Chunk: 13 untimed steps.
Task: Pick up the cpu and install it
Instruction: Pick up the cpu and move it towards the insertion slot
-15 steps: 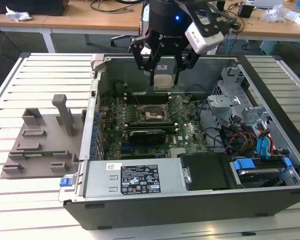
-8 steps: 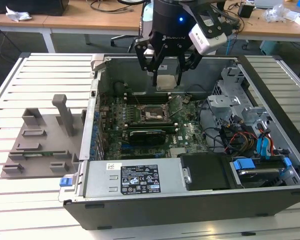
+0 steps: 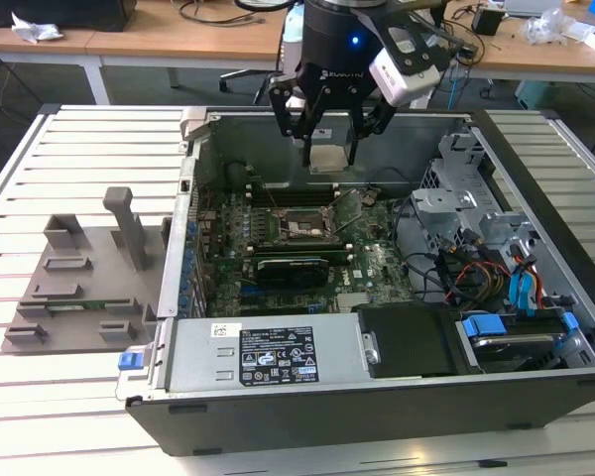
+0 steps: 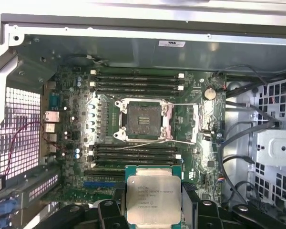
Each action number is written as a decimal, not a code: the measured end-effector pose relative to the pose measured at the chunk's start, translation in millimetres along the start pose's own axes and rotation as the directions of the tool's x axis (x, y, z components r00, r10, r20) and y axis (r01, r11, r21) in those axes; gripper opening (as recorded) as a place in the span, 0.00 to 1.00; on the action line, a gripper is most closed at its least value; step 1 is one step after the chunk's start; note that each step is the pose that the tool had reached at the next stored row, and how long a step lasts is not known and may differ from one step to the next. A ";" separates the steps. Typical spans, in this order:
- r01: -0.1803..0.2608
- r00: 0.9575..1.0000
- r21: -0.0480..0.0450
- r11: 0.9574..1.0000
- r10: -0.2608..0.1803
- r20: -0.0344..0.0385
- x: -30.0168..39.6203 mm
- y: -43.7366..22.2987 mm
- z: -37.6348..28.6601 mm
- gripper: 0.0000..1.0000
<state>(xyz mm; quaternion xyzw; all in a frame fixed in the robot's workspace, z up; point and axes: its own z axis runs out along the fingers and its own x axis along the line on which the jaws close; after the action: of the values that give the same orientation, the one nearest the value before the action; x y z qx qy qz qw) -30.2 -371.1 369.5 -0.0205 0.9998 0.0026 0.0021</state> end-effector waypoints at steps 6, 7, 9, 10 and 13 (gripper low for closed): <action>0.000 1.000 0.000 1.000 0.000 0.000 -0.5 6.2 8.4 0.55; 0.000 1.000 0.000 1.000 0.000 0.000 -0.5 6.6 10.1 0.55; 0.000 1.000 0.001 1.000 0.000 0.000 -0.8 9.8 15.9 0.55; 0.001 1.000 0.002 1.000 -0.001 0.000 -0.9 12.8 20.8 0.55; 0.001 1.000 0.003 1.000 -0.001 0.000 -1.5 16.3 26.2 0.55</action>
<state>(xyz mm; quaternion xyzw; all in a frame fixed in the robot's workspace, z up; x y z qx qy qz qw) -29.3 -354.6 343.4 -0.0208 0.9998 0.0011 0.0021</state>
